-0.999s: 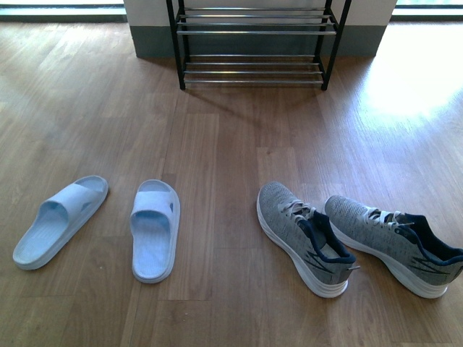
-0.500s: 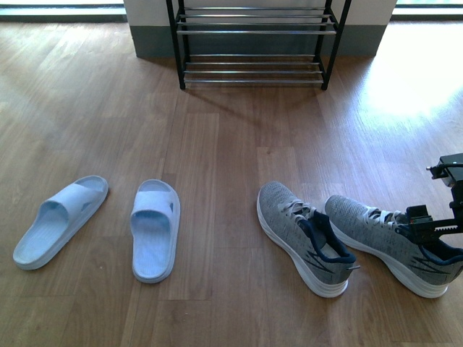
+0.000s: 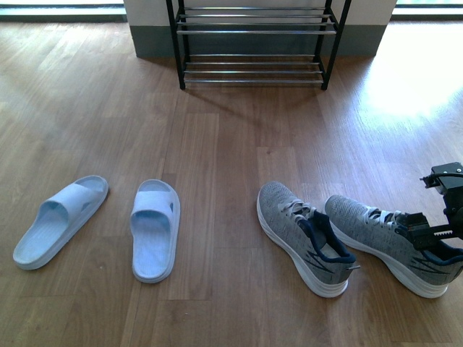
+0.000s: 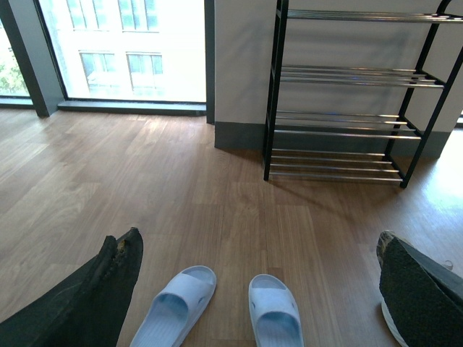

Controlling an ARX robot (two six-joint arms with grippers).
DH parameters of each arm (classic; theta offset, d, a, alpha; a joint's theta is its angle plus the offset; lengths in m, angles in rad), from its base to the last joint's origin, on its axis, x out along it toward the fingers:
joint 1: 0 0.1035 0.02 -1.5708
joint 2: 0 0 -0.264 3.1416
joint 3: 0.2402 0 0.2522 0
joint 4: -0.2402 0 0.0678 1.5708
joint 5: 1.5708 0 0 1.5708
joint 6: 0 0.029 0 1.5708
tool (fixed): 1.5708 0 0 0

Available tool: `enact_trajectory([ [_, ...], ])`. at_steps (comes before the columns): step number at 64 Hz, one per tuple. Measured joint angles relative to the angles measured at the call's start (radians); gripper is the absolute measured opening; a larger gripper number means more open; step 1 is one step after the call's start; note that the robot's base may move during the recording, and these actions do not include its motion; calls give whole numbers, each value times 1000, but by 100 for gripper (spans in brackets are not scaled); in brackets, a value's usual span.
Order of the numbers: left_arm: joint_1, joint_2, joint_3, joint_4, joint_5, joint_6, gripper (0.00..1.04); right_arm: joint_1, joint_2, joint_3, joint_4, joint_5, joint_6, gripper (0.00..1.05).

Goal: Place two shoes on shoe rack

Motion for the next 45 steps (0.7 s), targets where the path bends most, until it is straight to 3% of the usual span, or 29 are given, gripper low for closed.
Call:
enact_trajectory([
  [22, 0, 0, 0, 0, 0, 0, 95, 5, 34, 51, -123, -127, -31, 92],
  [36, 0, 0, 0, 0, 0, 0, 95, 27, 56, 56, -68, -149, -14, 43],
  [45, 0, 0, 0, 0, 0, 0, 95, 33, 55, 30, -11, -154, -11, 22],
])
